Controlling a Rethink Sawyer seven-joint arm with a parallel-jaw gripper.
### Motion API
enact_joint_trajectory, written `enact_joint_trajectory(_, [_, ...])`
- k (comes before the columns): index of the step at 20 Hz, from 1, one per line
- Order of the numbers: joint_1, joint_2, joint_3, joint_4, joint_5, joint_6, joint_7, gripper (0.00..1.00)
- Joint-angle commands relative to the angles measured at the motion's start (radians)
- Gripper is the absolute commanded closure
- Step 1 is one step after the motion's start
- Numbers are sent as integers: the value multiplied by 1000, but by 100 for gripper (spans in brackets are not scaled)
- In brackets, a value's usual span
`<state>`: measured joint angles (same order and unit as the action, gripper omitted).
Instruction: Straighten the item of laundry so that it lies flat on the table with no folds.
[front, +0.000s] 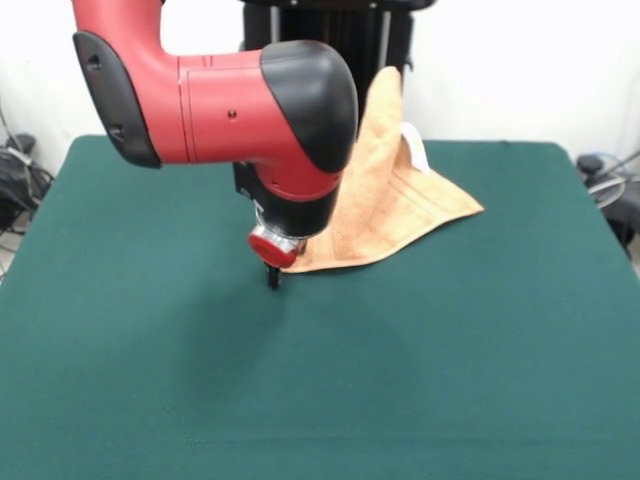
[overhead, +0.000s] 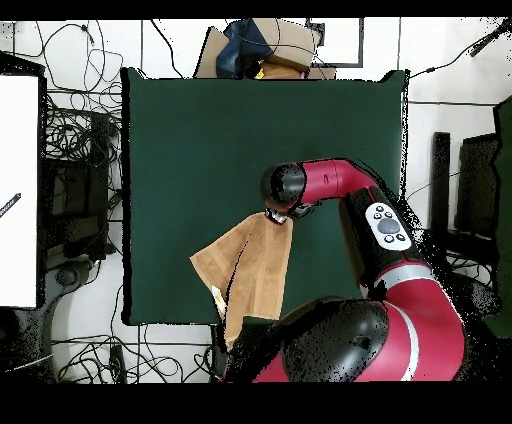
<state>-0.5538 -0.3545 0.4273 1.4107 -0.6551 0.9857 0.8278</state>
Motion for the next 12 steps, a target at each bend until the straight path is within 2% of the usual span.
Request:
enact_joint_trajectory(1, [17,11,25,18,-23,-63,-6,0])
enact_joint_trajectory(10, [29,18,21,0,-15,-26,-4,0])
enact_joint_trajectory(11, [31,19,19,-2,-14,-22,-1,100])
enact_joint_trajectory(12, [32,19,17,-3,-14,-18,0,100])
